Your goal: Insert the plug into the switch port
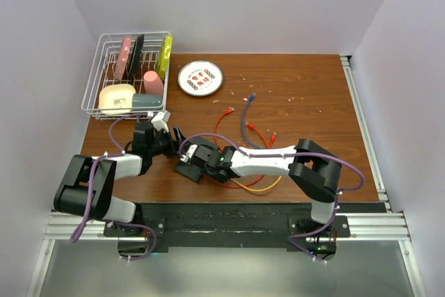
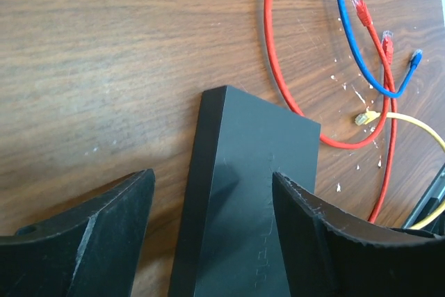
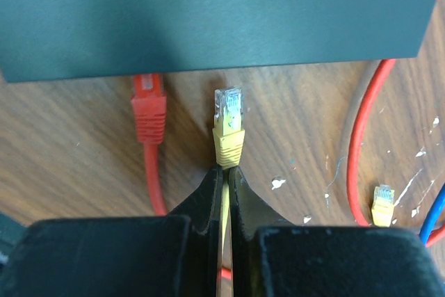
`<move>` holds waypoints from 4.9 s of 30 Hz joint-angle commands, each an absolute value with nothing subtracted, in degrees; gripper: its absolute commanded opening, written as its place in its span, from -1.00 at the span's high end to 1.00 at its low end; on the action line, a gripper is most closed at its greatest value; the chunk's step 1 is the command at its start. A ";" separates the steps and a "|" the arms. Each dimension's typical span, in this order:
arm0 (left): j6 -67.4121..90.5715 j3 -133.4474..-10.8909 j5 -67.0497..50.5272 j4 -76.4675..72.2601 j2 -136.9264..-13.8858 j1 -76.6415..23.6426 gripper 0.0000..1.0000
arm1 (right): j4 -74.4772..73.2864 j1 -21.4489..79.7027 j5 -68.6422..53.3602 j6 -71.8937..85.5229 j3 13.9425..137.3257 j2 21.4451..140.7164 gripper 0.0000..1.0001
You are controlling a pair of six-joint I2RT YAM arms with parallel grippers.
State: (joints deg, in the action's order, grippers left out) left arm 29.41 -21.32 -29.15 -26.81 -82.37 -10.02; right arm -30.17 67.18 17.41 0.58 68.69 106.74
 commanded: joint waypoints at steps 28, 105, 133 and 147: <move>32.78 -17.58 -27.77 -28.21 -81.47 -9.67 -0.22 | -32.96 68.38 18.81 2.20 75.85 110.39 1.00; 34.72 -15.73 -30.50 -32.08 -79.37 -9.67 -0.12 | -42.89 69.17 18.63 -1.41 89.38 118.39 1.00; 35.68 -15.21 -32.16 -34.71 -80.42 -9.67 -0.10 | -40.18 70.40 24.34 -1.50 89.56 120.50 1.00; 34.28 -15.12 -28.22 -30.50 -72.70 -9.67 -0.30 | -31.30 70.66 24.09 1.21 77.97 108.82 1.00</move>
